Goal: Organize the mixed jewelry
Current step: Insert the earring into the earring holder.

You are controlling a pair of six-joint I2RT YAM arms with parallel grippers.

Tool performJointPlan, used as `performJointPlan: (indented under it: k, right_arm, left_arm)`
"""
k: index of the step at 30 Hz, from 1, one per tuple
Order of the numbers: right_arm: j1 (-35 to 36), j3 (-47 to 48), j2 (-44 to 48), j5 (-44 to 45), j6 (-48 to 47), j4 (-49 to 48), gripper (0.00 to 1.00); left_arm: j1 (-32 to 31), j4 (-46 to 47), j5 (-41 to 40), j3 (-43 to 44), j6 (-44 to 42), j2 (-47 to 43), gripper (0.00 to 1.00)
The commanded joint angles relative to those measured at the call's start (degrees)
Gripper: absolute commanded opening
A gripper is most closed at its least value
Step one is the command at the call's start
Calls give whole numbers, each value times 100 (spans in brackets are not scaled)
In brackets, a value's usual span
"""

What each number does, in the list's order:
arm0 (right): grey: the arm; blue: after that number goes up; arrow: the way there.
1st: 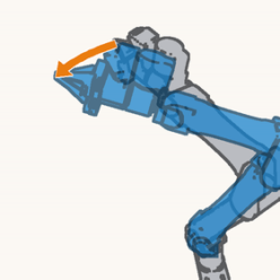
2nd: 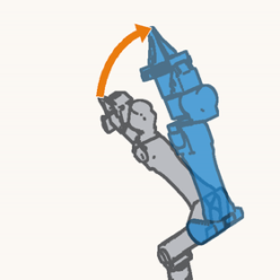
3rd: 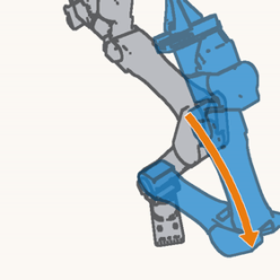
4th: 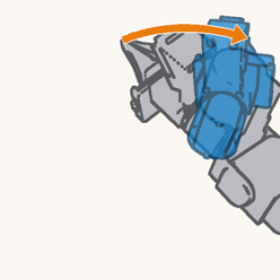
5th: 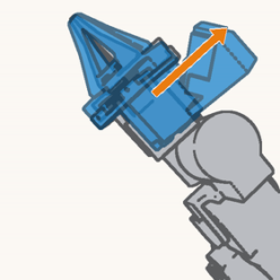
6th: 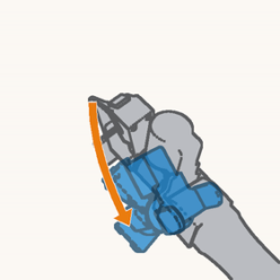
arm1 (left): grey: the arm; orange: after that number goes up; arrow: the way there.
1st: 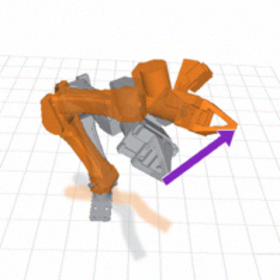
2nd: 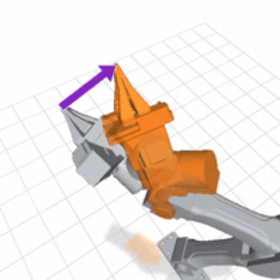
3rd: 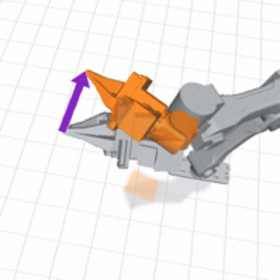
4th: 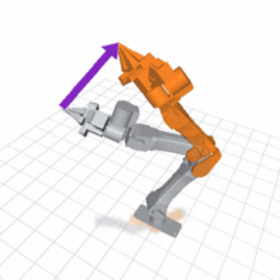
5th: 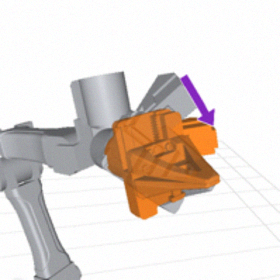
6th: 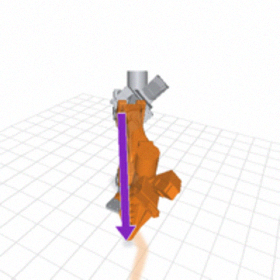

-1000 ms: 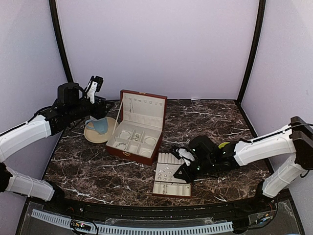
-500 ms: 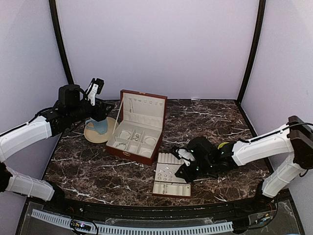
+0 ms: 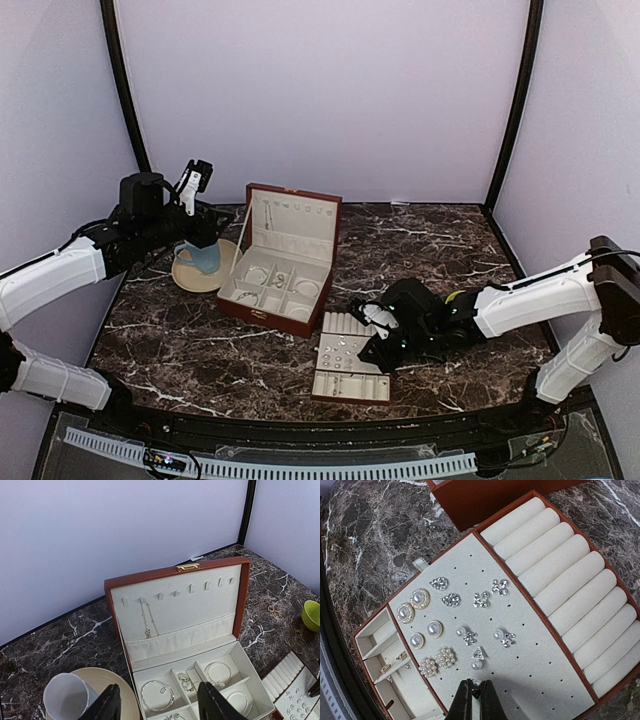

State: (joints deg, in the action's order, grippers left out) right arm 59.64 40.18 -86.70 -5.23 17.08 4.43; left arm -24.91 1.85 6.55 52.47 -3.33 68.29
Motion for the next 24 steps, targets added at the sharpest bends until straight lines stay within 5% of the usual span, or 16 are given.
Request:
performJointPlan:
  k: [1,24]
  right_arm:
    - [51,104,42,58,-81,203,2]
    - [99,143,36,-224,-105,318,2]
  left_arm:
    - [12,53,-26,-52,-77,-40,55]
    - [17,61,-71,-61,-120,-3,56]
